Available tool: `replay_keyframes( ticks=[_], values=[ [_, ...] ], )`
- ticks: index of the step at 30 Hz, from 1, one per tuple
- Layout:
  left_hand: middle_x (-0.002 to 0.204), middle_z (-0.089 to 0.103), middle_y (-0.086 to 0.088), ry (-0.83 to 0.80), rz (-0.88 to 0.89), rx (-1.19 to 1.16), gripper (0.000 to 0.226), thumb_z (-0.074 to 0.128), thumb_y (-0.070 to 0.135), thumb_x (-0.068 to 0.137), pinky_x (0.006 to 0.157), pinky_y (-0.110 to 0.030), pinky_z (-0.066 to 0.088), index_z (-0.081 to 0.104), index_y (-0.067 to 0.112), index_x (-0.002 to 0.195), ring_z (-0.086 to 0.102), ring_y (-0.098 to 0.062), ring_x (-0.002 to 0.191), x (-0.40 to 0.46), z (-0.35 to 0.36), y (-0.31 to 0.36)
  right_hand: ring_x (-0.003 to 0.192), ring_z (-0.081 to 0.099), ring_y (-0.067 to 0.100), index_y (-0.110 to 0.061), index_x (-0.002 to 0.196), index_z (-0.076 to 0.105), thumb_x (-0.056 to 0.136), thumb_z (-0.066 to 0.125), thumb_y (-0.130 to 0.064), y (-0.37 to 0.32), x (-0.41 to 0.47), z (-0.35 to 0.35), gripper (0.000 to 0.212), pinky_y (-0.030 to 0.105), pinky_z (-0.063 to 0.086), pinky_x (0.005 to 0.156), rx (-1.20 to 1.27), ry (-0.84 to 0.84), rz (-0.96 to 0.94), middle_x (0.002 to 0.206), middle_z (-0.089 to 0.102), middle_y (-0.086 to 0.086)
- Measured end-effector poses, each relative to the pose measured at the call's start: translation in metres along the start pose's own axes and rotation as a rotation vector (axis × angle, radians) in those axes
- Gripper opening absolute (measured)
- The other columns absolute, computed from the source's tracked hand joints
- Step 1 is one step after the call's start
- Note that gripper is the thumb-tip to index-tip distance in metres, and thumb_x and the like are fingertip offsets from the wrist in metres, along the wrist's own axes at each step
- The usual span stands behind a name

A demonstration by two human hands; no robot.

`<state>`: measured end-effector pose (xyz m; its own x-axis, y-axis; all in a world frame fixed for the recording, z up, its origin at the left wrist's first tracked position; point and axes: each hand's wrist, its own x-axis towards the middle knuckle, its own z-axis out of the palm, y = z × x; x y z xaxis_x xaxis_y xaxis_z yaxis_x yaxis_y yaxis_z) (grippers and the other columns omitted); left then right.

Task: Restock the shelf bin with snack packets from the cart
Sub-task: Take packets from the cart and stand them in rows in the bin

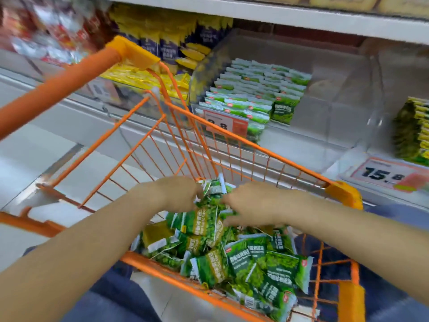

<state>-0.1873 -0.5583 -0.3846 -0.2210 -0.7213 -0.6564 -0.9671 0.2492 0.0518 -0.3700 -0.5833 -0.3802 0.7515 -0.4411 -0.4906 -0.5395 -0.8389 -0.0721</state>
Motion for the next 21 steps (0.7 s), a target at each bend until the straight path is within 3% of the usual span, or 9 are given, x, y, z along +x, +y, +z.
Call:
replay_keyframes(
  ticks=[3,5,7,9,13,16,18,19,21],
  values=[
    [0.129,0.056,-0.007,-0.095,0.006,-0.075,0.049,0.058,0.040,0.094,0.094,-0.035,0.045,0.052,0.010,0.133,0.054,-0.024,0.113,0.006,0.002,0.000,0.090,0.061,0.025,-0.015,0.126,0.051,0.093,0.050,-0.051,-0.005,0.027,0.000,0.049,0.036,0.053,0.075,0.206,0.016,0.009,0.106,0.064,0.009],
    [0.120,0.060,-0.007,-0.059,0.018,-0.141,0.047,0.067,0.040,0.088,0.090,-0.036,0.045,0.059,0.010,0.123,0.056,-0.025,0.109,0.007,0.005,0.000,0.088,0.059,0.020,-0.016,0.125,0.056,0.092,0.054,-0.049,-0.006,0.034,0.003,0.047,0.033,0.047,0.072,0.384,0.007,-0.008,0.108,0.065,0.007],
    [0.107,0.061,-0.004,0.069,0.053,-0.249,0.042,0.072,0.039,0.083,0.081,-0.034,0.043,0.062,0.013,0.115,0.056,-0.021,0.099,0.005,0.002,-0.003,0.070,0.054,0.019,-0.009,0.100,0.063,0.089,0.061,-0.046,-0.005,0.037,0.009,0.038,0.034,0.039,0.060,0.508,0.023,-0.038,0.083,0.062,0.008],
    [0.092,0.060,-0.004,0.177,0.092,-0.397,0.031,0.072,0.037,0.084,0.071,-0.032,0.040,0.064,0.015,0.104,0.055,-0.019,0.085,0.002,-0.005,-0.006,0.052,0.036,0.015,-0.011,0.072,0.050,0.085,0.068,-0.042,-0.003,0.034,0.009,0.038,0.032,0.024,0.051,0.596,0.054,-0.023,0.058,0.039,0.003],
    [0.065,0.054,-0.003,0.391,0.105,-0.682,0.031,0.064,0.035,0.091,0.060,-0.035,0.042,0.062,0.006,0.080,0.051,-0.016,0.061,-0.006,-0.018,-0.010,0.042,0.024,0.010,-0.017,0.057,0.035,0.083,0.071,-0.038,0.008,0.030,-0.009,0.049,0.027,0.016,0.047,0.836,0.172,0.050,0.050,0.025,-0.003],
    [0.071,0.054,0.002,0.587,0.041,-0.937,0.040,0.050,0.043,0.096,0.066,-0.035,0.049,0.063,0.008,0.082,0.055,-0.012,0.067,-0.018,-0.030,-0.006,0.043,0.018,0.010,-0.018,0.055,0.029,0.083,0.071,-0.036,0.016,0.023,-0.024,0.053,0.027,0.013,0.047,0.974,0.363,0.093,0.051,0.018,-0.004],
    [0.087,0.066,0.002,0.628,0.031,-1.202,0.037,0.050,0.043,0.095,0.069,-0.027,0.057,0.068,0.010,0.091,0.066,-0.012,0.079,-0.029,-0.039,-0.006,0.045,0.021,0.012,-0.011,0.058,0.037,0.083,0.070,-0.038,0.022,0.017,-0.029,0.049,0.026,0.015,0.048,1.089,0.497,0.089,0.050,0.023,0.002],
    [0.090,0.071,0.001,0.629,0.044,-1.276,0.034,0.053,0.039,0.095,0.070,-0.024,0.058,0.069,0.010,0.095,0.069,-0.013,0.081,-0.034,-0.043,-0.007,0.049,0.026,0.017,-0.001,0.066,0.047,0.082,0.069,-0.043,0.024,0.014,-0.031,0.050,0.026,0.018,0.050,1.171,0.525,0.061,0.053,0.028,0.013],
    [0.085,0.075,-0.002,0.639,0.077,-1.328,0.023,0.061,0.029,0.091,0.071,-0.021,0.057,0.069,0.008,0.093,0.072,-0.012,0.079,-0.044,-0.049,-0.006,0.061,0.033,0.021,0.014,0.097,0.056,0.077,0.070,-0.055,0.026,0.005,-0.034,0.074,0.031,0.024,0.057,1.292,0.570,0.006,0.065,0.039,0.030]
  ],
)
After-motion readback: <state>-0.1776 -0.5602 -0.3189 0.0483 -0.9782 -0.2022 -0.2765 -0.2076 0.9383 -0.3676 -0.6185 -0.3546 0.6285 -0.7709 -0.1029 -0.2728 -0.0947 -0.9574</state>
